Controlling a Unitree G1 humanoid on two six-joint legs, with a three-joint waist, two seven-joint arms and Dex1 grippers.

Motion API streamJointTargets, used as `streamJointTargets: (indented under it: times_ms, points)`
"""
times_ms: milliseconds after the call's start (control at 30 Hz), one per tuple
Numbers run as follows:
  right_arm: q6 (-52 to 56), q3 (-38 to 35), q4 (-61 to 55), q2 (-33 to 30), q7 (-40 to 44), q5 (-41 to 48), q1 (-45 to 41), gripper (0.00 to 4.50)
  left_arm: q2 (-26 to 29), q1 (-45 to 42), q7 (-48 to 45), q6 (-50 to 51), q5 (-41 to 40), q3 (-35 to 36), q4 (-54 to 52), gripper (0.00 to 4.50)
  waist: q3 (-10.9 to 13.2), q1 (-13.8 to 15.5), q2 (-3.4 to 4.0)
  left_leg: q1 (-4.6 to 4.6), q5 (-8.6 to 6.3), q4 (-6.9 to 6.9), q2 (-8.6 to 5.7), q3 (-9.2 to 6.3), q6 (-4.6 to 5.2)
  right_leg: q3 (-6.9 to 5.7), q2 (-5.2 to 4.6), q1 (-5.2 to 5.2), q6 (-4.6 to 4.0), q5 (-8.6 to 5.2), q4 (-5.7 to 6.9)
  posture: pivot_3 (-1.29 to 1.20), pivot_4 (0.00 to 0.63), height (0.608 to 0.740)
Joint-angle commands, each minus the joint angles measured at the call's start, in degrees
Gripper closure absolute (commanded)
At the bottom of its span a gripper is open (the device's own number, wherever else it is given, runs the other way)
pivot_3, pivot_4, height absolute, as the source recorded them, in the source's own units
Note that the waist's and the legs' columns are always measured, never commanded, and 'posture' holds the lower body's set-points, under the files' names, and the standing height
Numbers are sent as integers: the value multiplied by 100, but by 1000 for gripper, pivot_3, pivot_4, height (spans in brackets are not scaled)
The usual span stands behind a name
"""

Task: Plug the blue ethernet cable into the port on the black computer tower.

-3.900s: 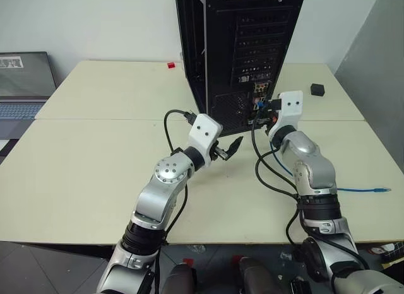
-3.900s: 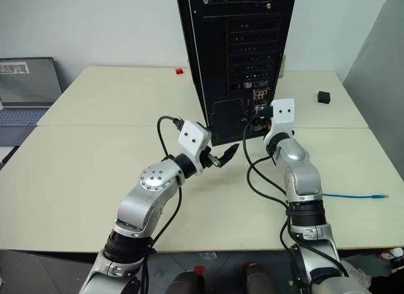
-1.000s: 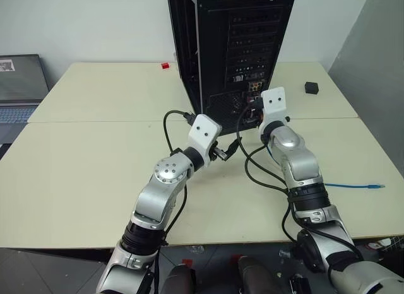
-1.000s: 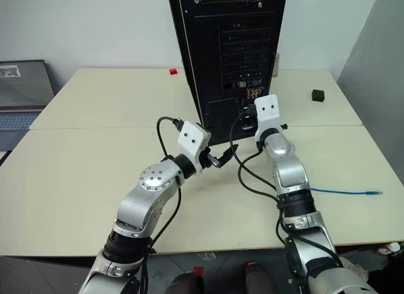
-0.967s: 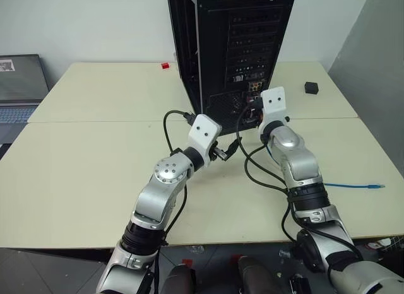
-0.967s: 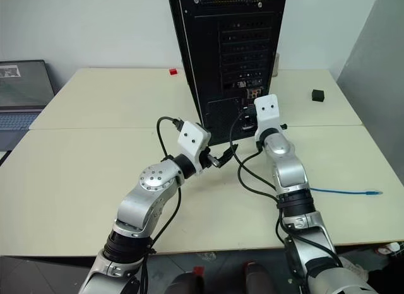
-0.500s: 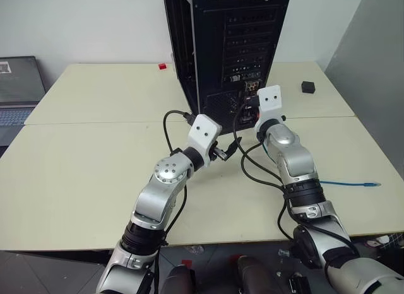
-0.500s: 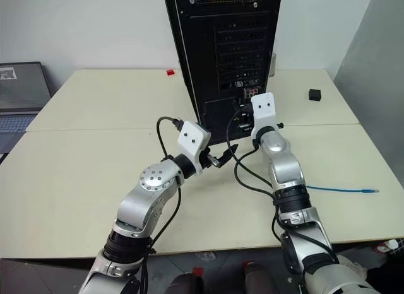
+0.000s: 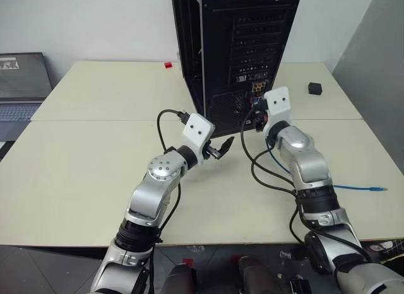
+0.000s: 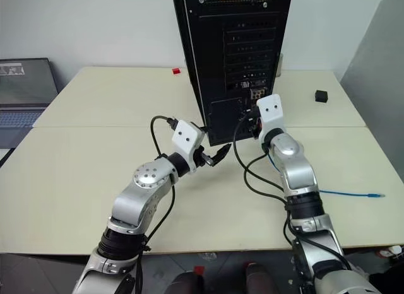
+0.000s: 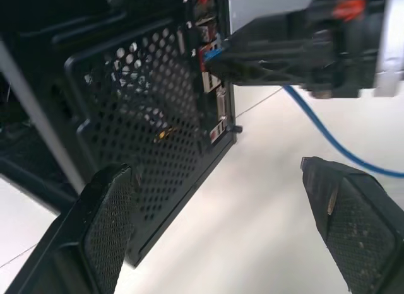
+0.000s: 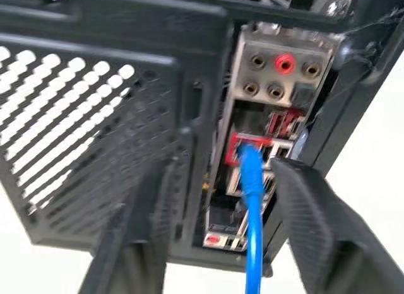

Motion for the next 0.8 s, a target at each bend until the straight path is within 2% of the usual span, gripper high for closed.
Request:
streamJointTargets:
  times_ms: [33, 167, 533, 800]
  points:
    - [282, -130, -819, -298, 386, 242, 139, 886, 215, -195, -206, 63, -26, 94, -31, 260, 0, 4, 0, 0, 0, 1, 0, -1, 0, -2, 0, 0, 0, 0, 1, 0, 150, 740]
    - [709, -355, -1506, -858, 1022, 695, 401, 37, 459, -331, -506, -14, -226, 349, 73, 260, 1, 17, 1, 0, 0, 0, 0, -4, 0, -8, 1, 0, 0, 0, -1, 0, 150, 740]
    - [1532, -1207, -2544, -2620, 3056, 2342, 969, 15, 1037, -652, -1451, -53, -714, 642, 405, 260, 9, 64, 3, -9, 0, 3, -1, -8, 1, -15, 2, 0, 1, -1, -5, 0, 150, 740]
    - [1426, -1275, -2430, -3047, 3274, 2490, 1054, 15, 1223, -787, -1749, -143, -844, 690, 647, 260, 11, 62, 0, -8, 0, 3, -1, -3, 1, -15, 3, 1, 2, -2, -5, 0, 150, 740]
